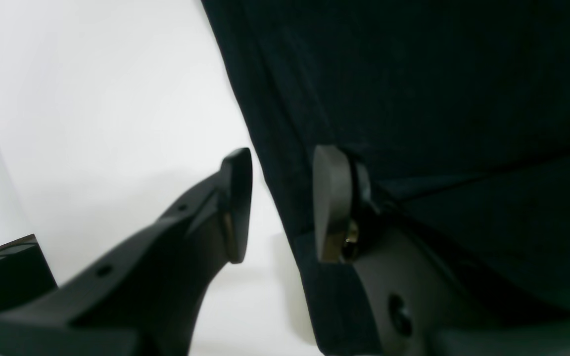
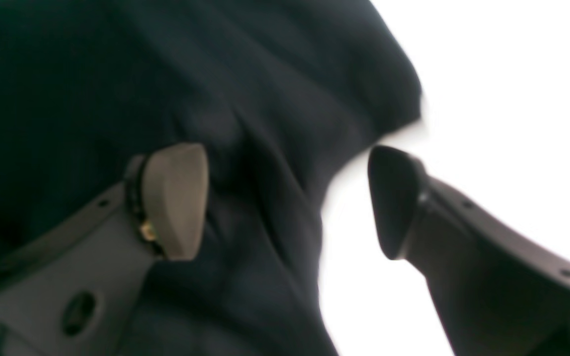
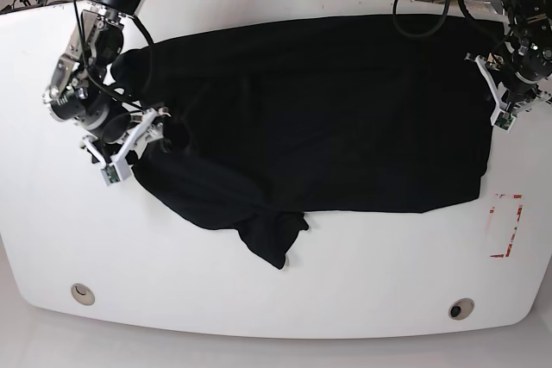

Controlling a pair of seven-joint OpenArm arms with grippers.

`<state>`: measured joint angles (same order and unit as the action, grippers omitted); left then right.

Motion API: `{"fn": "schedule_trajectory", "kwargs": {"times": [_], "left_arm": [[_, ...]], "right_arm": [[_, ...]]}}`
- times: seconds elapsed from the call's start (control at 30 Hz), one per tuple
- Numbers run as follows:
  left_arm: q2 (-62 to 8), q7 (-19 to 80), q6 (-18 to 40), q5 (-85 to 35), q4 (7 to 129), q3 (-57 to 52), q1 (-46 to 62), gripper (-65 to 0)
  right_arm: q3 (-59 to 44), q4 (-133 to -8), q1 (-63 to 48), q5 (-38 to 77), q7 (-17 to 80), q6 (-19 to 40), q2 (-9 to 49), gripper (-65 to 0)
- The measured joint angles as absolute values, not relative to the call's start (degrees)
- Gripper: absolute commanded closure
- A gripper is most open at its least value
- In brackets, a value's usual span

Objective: Fold the T-shirt properly

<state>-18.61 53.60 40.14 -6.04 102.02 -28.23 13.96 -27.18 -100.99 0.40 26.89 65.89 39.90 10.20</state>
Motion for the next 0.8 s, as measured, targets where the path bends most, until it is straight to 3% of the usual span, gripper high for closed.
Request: {"fn": "schedule_trajectory", "kwargs": {"times": [0.23,0.4,0.57,0.8], "left_arm": [[-14.33,54.24,39.92,-5.85,106.69,-27.64,13.80,-19.7],[-10.76,54.24,39.94,-6.02,111.42,-19.29,12.43,-19.7],[-7.16,53.58,40.21,-5.91,113.45,-10.70,8.78,-19.9],[-1.15,54.00,39.97,-4.95,111.57,0.64,3.09,-20.1]], "right_arm": [[-29.82,-110.28,-8.38,26.96,68.47,39.81,9.04,-31.5],[-29.78,-111.26,-11.70,26.98,67.72,39.99,7.42,-24.9],[-29.56,-108.86,-13.58,27.00,62.13,39.97,7.64,-22.8],[-29.58,-104.20,-13.93,26.81,61.63,39.94,8.14,-22.5]]}}
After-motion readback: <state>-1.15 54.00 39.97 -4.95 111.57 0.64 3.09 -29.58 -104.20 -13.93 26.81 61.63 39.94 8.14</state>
